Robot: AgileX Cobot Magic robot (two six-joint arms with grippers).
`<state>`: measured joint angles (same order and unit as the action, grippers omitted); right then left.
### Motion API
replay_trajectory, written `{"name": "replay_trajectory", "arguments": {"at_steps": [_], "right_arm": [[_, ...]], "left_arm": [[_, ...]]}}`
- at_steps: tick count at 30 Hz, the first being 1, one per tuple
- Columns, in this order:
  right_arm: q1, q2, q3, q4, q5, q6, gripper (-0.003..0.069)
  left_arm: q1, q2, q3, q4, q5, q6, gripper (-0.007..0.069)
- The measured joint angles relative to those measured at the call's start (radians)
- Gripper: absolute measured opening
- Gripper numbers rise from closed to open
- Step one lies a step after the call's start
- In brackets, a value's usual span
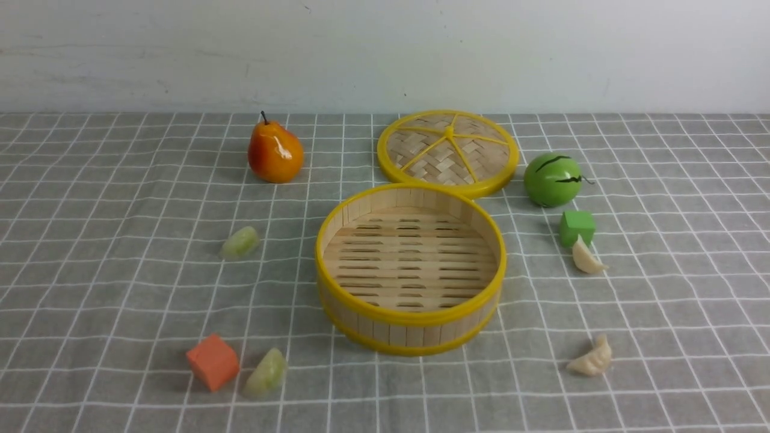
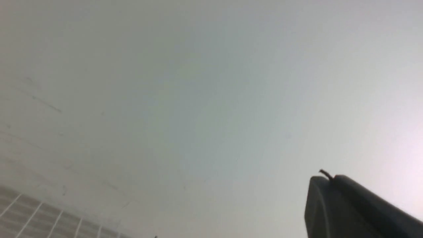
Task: Put the dumplings into the steamer on the table with the grey tablecloth.
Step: 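Reach for and grasp a dumpling on the table with the left gripper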
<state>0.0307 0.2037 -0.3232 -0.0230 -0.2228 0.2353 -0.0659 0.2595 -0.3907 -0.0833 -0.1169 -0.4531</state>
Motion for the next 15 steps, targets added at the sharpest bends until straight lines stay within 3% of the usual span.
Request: {"name": "replay_trajectory", "arguments": {"at_steps": [5, 9, 12, 15], "right_arm": [[0.0, 0.239, -0.135, -0.003, 0.199, -0.073, -0.0008], [0.014, 0.455, -0.218, 0.017, 0.449, -0.078, -0.0007], [0.069, 0.592, -0.302, 0.039, 0.671, -0.125, -0.0005], [0.13, 0.686, -0.339, 0.043, 0.759, -0.199, -0.0006]], "left_arm": [[-0.002, 0.317, -0.136, 0.05, 0.154, 0.058, -0.0014], [-0.051, 0.579, -0.285, 0.058, 0.428, 0.092, -0.0014], [-0.114, 0.774, -0.416, 0.052, 0.589, 0.164, -0.0014], [-0.134, 0.913, -0.522, 0.024, 0.67, 0.201, -0.0014]]}}
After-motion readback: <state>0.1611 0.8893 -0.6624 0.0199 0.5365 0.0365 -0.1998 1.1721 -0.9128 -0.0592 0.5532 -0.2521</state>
